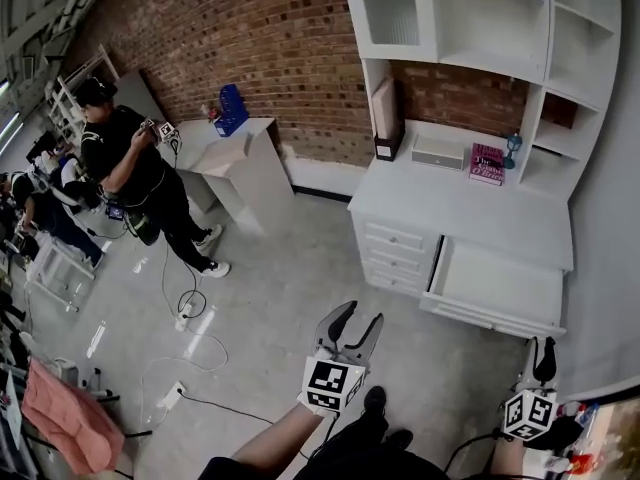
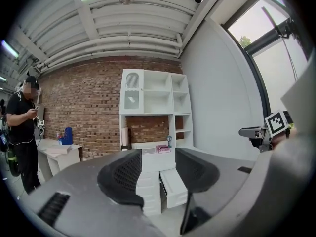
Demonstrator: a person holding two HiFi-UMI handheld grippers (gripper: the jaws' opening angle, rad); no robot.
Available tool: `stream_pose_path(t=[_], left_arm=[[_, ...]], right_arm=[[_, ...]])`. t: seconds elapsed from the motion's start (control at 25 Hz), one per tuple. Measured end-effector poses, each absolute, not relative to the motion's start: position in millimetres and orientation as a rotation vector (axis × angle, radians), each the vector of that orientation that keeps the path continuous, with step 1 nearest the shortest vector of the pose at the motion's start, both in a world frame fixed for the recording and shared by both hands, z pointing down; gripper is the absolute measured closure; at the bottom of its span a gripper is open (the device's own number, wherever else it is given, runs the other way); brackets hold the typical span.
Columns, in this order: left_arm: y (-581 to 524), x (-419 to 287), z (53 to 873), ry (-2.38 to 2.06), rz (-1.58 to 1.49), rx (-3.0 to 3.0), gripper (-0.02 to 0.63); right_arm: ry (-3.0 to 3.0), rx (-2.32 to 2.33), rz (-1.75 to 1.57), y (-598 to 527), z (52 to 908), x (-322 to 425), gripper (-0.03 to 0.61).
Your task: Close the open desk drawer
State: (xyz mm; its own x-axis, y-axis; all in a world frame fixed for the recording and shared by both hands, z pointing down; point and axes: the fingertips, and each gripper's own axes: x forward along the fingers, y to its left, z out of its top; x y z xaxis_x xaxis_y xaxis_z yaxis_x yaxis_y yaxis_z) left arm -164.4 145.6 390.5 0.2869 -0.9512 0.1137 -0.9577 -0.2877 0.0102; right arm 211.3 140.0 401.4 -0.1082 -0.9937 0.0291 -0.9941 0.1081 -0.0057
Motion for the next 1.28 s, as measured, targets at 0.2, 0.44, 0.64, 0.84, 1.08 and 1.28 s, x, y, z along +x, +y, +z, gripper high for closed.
stream_pose_path(t=[0.2,0.44,0.64,0.84,1.08,1.28], left_arm=[[114,-196,391,-1.824,0.061,2.45,0.403],[68,-247,406,-1.791,0.035,2.427,0.403],[12,-266,427,-1.741,0.046,2.438,0.403],[-18,-236,452,-1.627,0.098,2.488,0.403],[-40,-193,458,-1.486,0.078,2.54,0.403],[-47,-165,468,-1.435,0.125,2.559,0.403]], right_arm=[[-2.302,2.081,0.009,112,397,186,0.419],[-2.233,2.073,-0.03,80,391,148,0.419],[-2.113,2.118,0.036,55,417,152,0.419],[-2.013,2.142,0.055,55,454,171,0.441],[-1.91,2.183,0.227,64,495,193,0.443],[-1.86,2.153,0.295,58,541,212,0.463]])
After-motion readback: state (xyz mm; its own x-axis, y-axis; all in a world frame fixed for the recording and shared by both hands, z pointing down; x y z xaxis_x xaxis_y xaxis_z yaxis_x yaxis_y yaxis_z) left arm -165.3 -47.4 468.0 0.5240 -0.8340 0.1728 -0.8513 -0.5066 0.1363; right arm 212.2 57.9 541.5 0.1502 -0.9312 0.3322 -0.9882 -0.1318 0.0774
